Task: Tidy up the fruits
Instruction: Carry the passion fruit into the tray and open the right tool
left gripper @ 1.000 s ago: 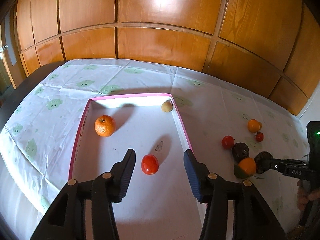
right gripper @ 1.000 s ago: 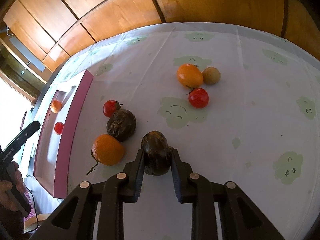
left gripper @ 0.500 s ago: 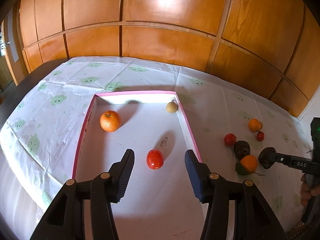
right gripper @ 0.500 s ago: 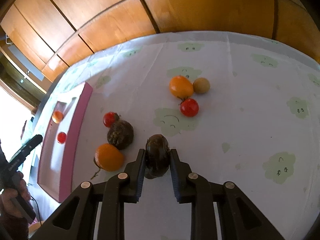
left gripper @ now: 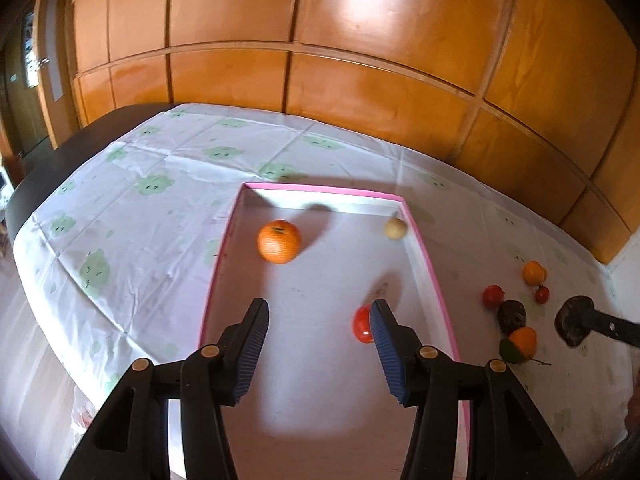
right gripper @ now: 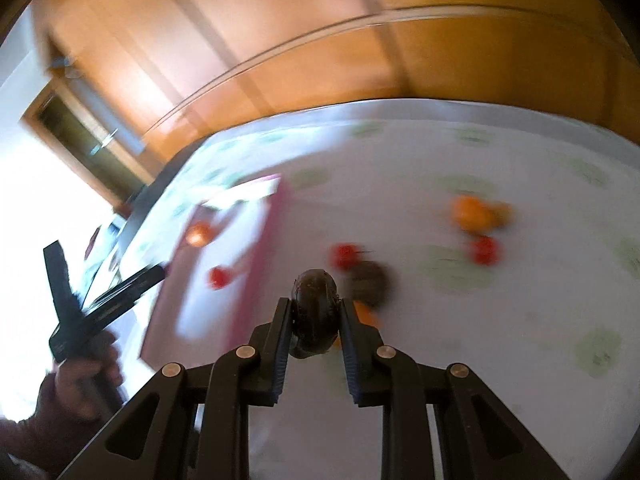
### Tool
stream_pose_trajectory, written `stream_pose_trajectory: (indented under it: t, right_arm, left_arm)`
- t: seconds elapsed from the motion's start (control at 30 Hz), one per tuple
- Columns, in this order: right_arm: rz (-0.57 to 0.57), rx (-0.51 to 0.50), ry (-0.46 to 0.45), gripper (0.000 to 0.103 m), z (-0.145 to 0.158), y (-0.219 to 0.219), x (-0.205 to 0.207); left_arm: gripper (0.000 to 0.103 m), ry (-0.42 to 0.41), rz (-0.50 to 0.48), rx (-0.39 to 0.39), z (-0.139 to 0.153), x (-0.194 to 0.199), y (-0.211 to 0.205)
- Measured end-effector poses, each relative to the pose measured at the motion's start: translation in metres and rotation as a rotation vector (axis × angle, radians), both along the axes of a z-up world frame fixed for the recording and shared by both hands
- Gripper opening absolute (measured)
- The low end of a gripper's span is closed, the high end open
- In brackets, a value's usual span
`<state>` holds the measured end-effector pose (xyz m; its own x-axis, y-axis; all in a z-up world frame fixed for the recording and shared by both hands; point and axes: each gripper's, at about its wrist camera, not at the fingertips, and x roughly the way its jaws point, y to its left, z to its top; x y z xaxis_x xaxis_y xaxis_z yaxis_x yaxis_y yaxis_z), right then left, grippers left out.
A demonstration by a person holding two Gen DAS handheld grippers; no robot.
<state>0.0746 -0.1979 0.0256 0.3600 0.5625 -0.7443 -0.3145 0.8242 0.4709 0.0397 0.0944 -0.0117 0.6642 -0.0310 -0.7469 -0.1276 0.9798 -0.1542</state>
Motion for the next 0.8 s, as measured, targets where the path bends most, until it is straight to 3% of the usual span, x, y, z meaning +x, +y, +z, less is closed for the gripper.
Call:
stream_pose_trajectory:
  t: [0.2, 0.37, 0.6, 0.8]
  right_arm:
    - [0.2, -0.001, -0.002, 0.023, -0.001, 0.093, -0.007]
    - [0.268, -0.051, 0.02, 0.023, -0.016, 0.142, -0.003]
    - [0.279, -0.166, 0.016, 0.024, -0.036, 0.165, 0.001]
    - [0.22, -0.167, -0.018, 0.03, -0.03, 0.151, 0.007]
  left_arm:
    - [0.053, 0.002, 0.026, -0.012, -0.002, -0.003, 0.013]
    - [0.053, -0.001, 0.041, -0.019, -0.002, -0.006, 0.021]
    - [0.053, 0.016, 0.045, -0.028, -0.009, -0.008, 0.026]
    - [0.053, 0.017, 0.029, -0.028, -0.011, -0.008, 0.021]
